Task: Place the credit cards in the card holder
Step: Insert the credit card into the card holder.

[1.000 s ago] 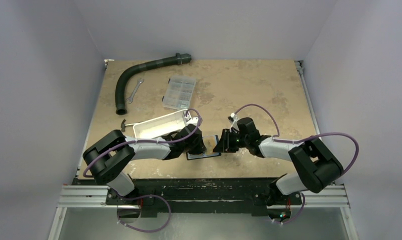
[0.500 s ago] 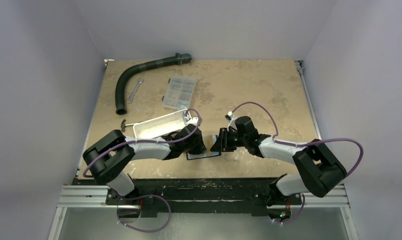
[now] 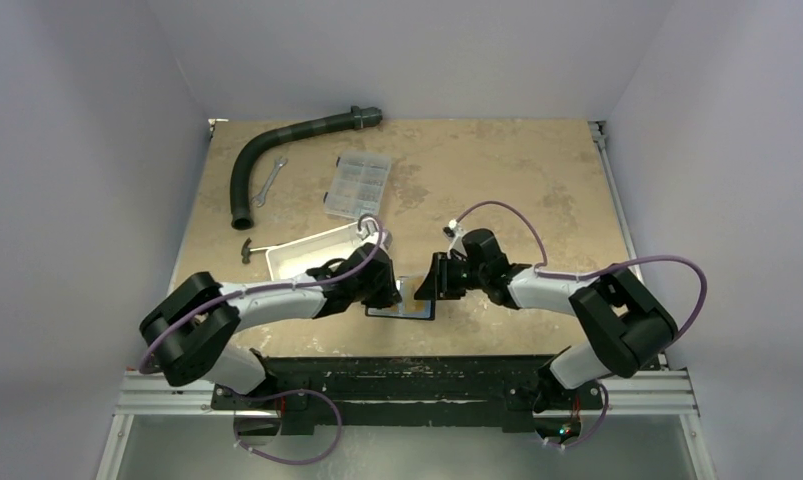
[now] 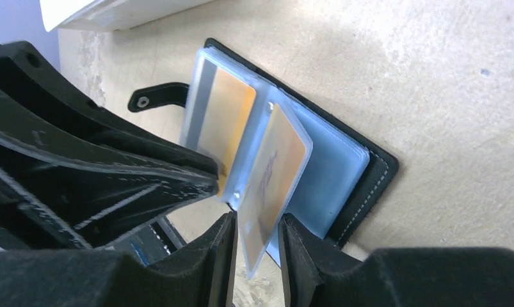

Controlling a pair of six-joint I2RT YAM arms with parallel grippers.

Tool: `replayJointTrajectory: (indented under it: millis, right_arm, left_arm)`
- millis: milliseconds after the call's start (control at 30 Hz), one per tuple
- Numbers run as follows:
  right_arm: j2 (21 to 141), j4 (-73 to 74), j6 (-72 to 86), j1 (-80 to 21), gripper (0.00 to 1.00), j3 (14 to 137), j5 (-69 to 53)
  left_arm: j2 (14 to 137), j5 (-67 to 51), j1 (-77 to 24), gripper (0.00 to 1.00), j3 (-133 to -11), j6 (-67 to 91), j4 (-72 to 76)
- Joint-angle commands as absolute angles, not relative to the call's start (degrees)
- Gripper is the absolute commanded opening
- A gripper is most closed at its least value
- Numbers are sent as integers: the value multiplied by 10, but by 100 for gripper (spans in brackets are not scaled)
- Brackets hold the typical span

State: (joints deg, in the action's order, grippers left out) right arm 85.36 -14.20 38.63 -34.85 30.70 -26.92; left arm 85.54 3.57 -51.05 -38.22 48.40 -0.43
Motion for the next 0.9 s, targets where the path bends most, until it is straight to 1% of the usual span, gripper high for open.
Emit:
replayJointTrajectory:
  millis: [0,100,233,300,367,433,467,533,600,767,867]
  right_arm:
    - [857,-167,386,-352,37,342,-287]
    - [862,-164,385,-357,38,353,-288]
    - [879,-168,393,-379,39,381,-293]
    - [894,-175,401,-401,42,403,-292]
    - [913,-184,402,-425,47,430,-302]
    - [928,-194,396,-434,50,449,-337]
    - [928,-200,398,-433,52,447,-348]
    - [909,-189,391,-423,58,432,-332]
    - [889,-167,375,-414,61,419,-313]
    - [839,-122,352,-402,63,381,-269]
    - [824,-123,356,-399,62,354,-265]
  left_arm:
    - [780,4,-476,17,-388,480,-57]
    - [739,-36,-447,21,-391,480,-72]
    - [691,-28,-406,22,-409,453,-130]
    - [669,-5,-391,23,-417,427,-160]
    - [654,30,-383,25,-427,408,-190]
    - [645,54,-377,26,-434,394,-214]
    - [643,61,-376,28,-436,389,-220]
    - [645,65,-376,29,-434,382,-229]
    - [655,52,-376,30,-423,379,-223]
    - [695,5,-379,20,-373,386,-163]
    - [715,23,-411,18,-358,401,-144]
